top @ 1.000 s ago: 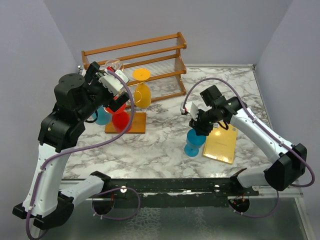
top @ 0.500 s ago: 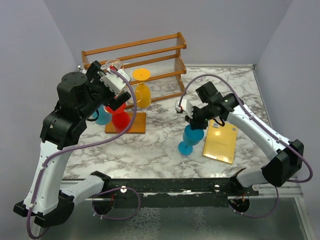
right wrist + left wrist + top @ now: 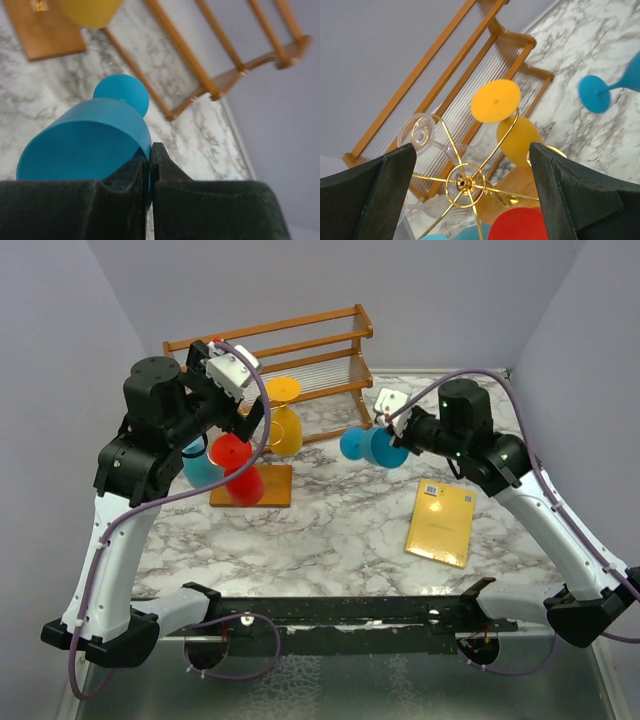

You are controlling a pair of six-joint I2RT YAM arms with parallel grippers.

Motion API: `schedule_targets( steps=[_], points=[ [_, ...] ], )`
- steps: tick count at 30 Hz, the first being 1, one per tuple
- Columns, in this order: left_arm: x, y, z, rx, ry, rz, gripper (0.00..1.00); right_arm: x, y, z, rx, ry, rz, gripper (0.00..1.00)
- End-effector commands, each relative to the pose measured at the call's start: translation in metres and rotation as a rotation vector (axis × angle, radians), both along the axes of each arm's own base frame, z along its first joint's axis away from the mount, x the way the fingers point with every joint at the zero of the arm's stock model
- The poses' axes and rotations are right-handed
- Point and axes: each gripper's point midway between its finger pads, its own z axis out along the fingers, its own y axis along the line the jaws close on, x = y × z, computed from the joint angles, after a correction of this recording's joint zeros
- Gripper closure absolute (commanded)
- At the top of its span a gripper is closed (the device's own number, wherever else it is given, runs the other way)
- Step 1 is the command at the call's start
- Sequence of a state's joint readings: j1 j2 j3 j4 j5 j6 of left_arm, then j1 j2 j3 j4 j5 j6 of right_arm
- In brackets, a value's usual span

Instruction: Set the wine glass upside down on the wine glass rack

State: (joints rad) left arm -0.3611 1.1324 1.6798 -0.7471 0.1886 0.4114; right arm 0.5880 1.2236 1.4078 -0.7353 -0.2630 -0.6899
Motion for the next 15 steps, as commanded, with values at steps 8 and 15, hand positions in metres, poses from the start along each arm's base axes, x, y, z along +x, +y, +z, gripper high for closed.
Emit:
schedule_targets(
  steps=[8, 15],
  points=[
    [-0.003, -0.060, 0.070, -0.450, 0.020, -0.252, 0.08, 0.033, -0.029, 0.174, 0.489, -0.375, -0.337, 0.99],
    [0.013, -0.086, 0.075, -0.670, 0.160, -0.306, 0.18, 0.013, -0.010, 0.200, 0.599, -0.284, -0.228, 0.99]
  ],
)
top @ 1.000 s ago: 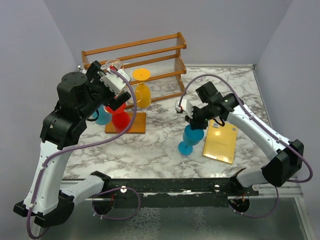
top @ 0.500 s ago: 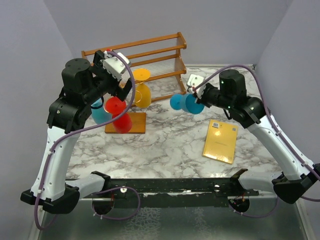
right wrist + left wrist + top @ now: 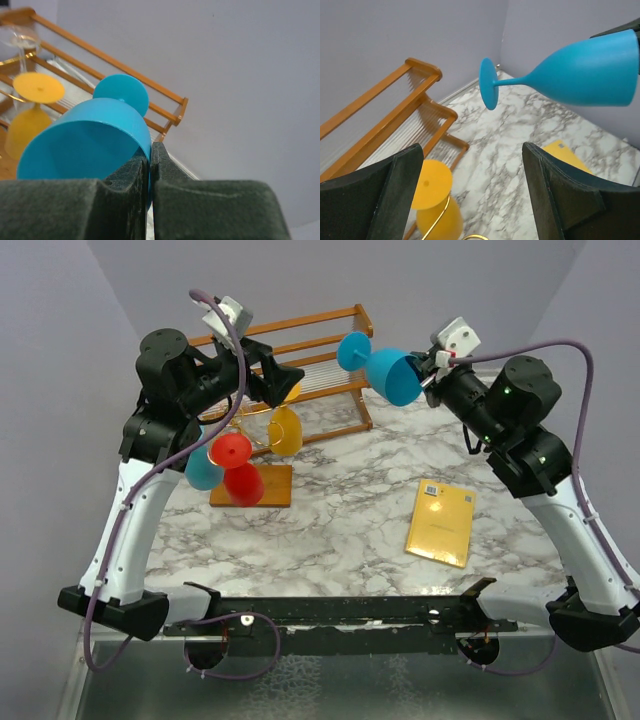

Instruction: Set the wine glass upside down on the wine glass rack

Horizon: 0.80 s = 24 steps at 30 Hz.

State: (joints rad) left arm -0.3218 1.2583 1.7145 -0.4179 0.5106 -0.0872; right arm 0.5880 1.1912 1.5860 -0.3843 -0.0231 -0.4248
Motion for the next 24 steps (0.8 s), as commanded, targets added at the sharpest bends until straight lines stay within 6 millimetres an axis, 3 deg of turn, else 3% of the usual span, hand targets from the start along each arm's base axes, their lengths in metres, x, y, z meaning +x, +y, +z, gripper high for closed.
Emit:
schedule_targets(
  steps=[1, 14, 24],
  points=[
    [-0.004, -0.020, 0.026, -0.209, 0.079, -0.096, 0.19, -0.018, 0.013, 0.034, 0.132, -0.004, 0.101, 0.99],
    [0.006, -0.048, -0.012, -0.313, 0.296, -0.193, 0.25, -0.039, 0.036, 0.030, 0.126, 0.042, 0.269, 0.99],
    [0.012, -0.058, -0.027, -0.297, 0.351, -0.189, 0.48, -0.041, 0.041, 0.027, 0.119, 0.054, 0.301, 0.99]
  ],
)
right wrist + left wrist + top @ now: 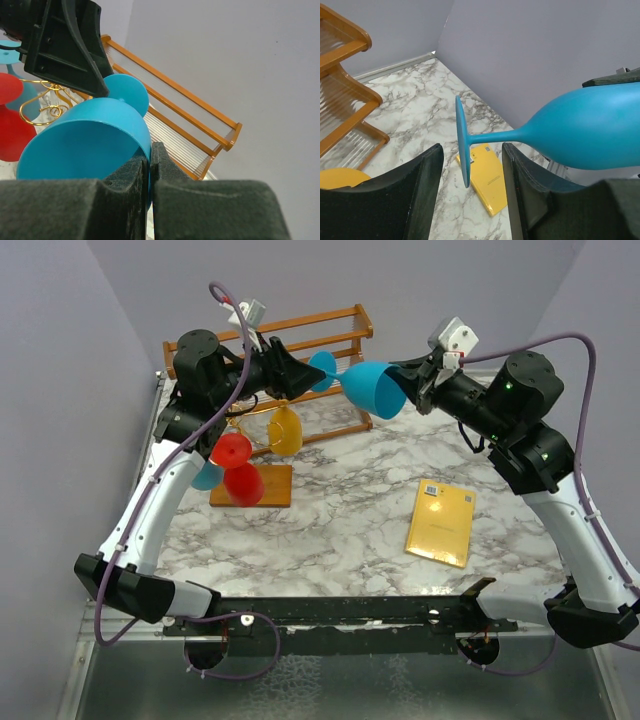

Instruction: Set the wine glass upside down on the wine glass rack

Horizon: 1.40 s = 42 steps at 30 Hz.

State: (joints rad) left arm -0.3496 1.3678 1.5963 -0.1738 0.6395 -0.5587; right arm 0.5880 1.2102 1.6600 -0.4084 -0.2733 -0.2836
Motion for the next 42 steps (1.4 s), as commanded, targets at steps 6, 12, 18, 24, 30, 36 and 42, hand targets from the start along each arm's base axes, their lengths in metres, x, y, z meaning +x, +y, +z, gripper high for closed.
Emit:
schedule_targets(
  steps=[6, 12, 18, 24, 30, 36, 42],
  points=[
    [-0.004, -0.008, 0.000, 0.003, -0.003, -0.032, 0.73, -0.006, 0.005, 0.007, 0.011, -0.002, 0.039, 0.99],
    [-0.005, -0.007, 0.001, 0.015, -0.021, -0.027, 0.97, -0.003, 0.007, 0.002, 0.002, 0.001, 0.039, 0.99],
    [-0.005, -0.001, 0.007, 0.034, -0.065, 0.007, 1.00, -0.008, 0.011, -0.007, -0.027, -0.004, 0.077, 0.84],
    [-0.005, 0.011, 0.018, 0.075, -0.134, 0.072, 1.00, -0.013, 0.011, -0.016, -0.064, -0.015, 0.100, 0.40],
    [-0.002, 0.033, 0.033, 0.138, -0.225, 0.174, 1.00, -0.021, 0.003, -0.021, -0.106, -0.040, 0.094, 0.13],
    [-0.002, 0.054, 0.047, 0.206, -0.313, 0.269, 1.00, -0.032, -0.011, -0.030, -0.170, -0.079, 0.077, 0.02],
    [-0.009, 0.073, 0.049, 0.349, -0.434, 0.313, 1.00, -0.042, -0.031, -0.052, -0.278, -0.109, 0.073, 0.00]
  ],
)
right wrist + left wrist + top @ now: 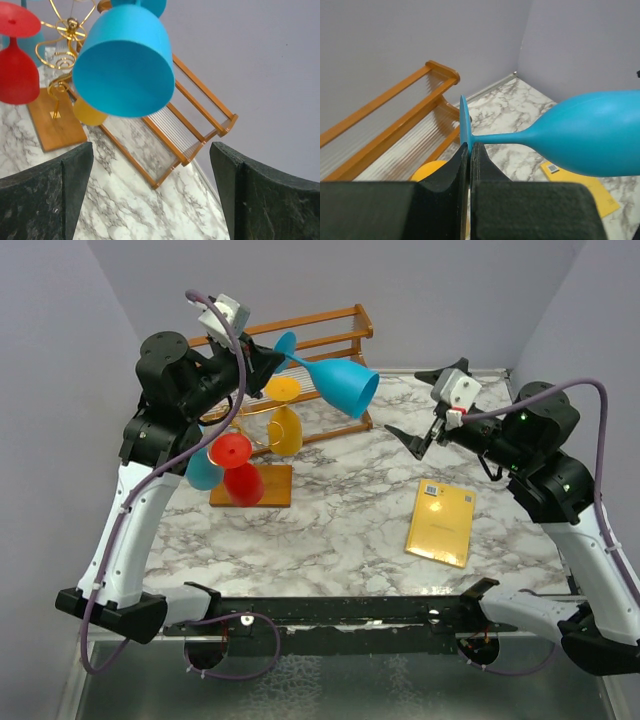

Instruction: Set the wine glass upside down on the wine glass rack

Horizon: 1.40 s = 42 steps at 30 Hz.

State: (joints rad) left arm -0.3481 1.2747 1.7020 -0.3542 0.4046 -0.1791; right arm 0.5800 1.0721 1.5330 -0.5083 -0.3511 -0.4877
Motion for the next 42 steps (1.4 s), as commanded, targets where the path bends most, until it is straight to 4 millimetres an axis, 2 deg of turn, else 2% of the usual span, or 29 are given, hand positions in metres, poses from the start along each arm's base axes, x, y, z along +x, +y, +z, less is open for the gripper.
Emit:
schedule_targets(
  steps=[1, 6, 11, 16, 21, 28, 32, 35, 37, 42],
  points=[
    [-0.010, 0.024, 0.012, 0.155, -0.141, 0.071, 1.00, -0.012, -0.015, -0.026, -0.115, -0.026, 0.017, 0.01],
    [-0.026, 0.029, 0.005, 0.321, -0.223, 0.015, 1.00, -0.023, -0.021, -0.050, -0.153, -0.018, 0.056, 0.00],
    [-0.041, 0.025, -0.001, 0.423, -0.271, -0.078, 1.00, -0.019, -0.022, -0.074, -0.142, 0.045, 0.056, 0.00],
    [-0.037, 0.022, -0.015, 0.501, -0.275, -0.102, 1.00, 0.011, -0.034, -0.100, -0.055, 0.153, -0.047, 0.00],
    [-0.028, 0.020, -0.024, 0.587, -0.294, -0.081, 1.00, 0.045, -0.061, -0.111, 0.110, 0.263, -0.203, 0.00],
    [-0.022, 0.006, -0.044, 0.674, -0.297, -0.088, 1.00, 0.072, -0.070, -0.127, 0.089, 0.249, -0.284, 0.00],
    [-0.020, 0.003, -0.052, 0.739, -0.312, -0.072, 1.00, 0.089, -0.069, -0.155, 0.074, 0.278, -0.306, 0.00],
    [-0.017, 0.006, -0.055, 0.793, -0.325, -0.049, 1.00, 0.088, -0.063, -0.175, 0.032, 0.323, -0.264, 0.00],
    [-0.016, 0.006, -0.059, 0.841, -0.332, -0.048, 1.00, 0.085, -0.064, -0.180, 0.024, 0.326, -0.269, 0.00],
    [-0.014, 0.005, -0.078, 0.998, -0.344, -0.063, 1.00, 0.076, -0.066, -0.181, 0.020, 0.306, -0.258, 0.00]
  ],
)
